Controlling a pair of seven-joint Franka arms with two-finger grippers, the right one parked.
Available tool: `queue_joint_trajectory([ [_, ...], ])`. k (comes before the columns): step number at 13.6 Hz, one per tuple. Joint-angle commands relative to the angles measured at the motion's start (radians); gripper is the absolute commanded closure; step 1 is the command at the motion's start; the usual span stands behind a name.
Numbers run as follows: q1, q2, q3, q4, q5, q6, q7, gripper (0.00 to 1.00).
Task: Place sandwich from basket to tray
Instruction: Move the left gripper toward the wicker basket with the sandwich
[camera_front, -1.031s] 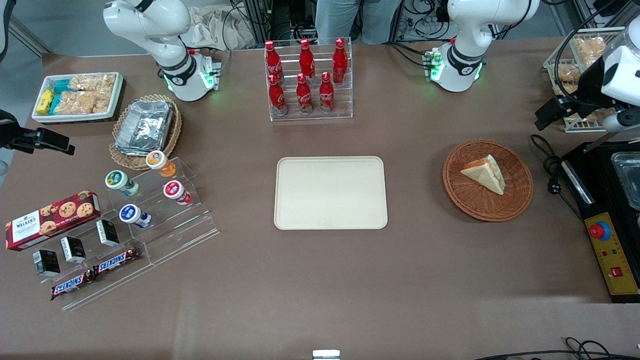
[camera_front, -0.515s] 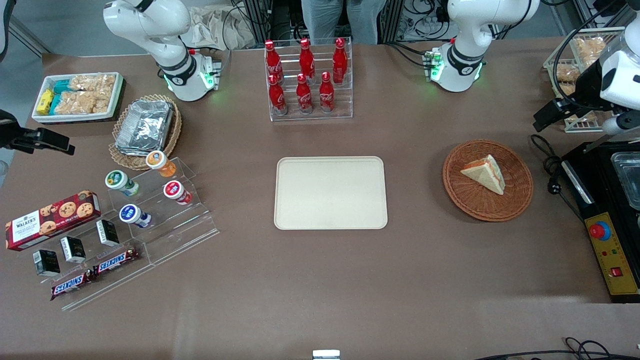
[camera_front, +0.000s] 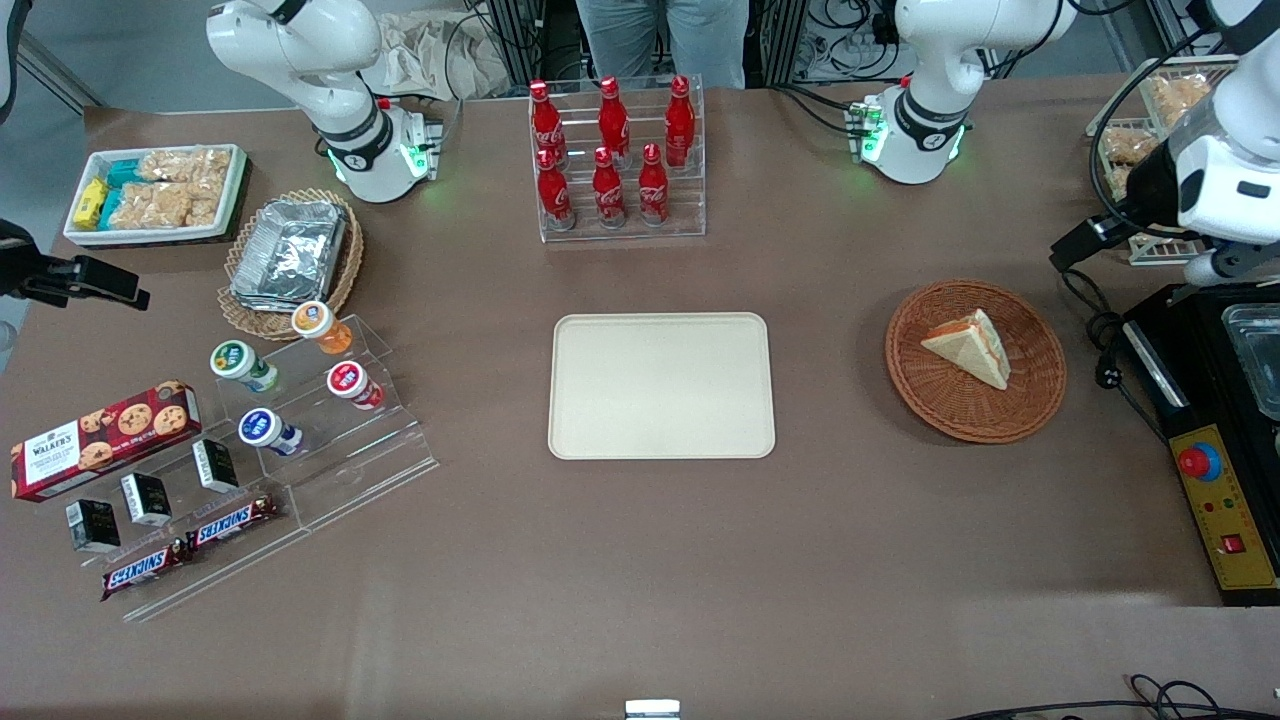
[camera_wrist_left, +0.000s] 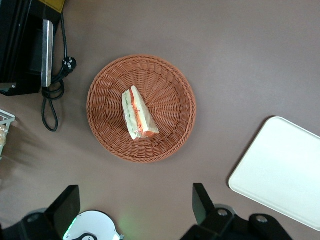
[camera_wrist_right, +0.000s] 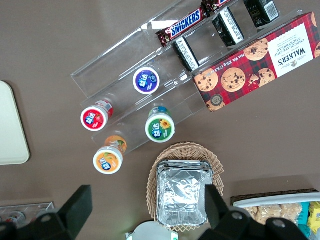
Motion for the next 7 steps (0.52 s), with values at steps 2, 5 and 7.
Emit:
queue_joint_trajectory([
  [2,0.006,-0.115,0.005,-0.236,0.013,0.154,-0.08,0.0],
  [5,0.015,-0.115,0.005,-0.328,0.023,0.249,-0.137,0.0],
  [7,0.04,-0.11,0.004,-0.365,0.027,0.294,-0.153,0.0],
])
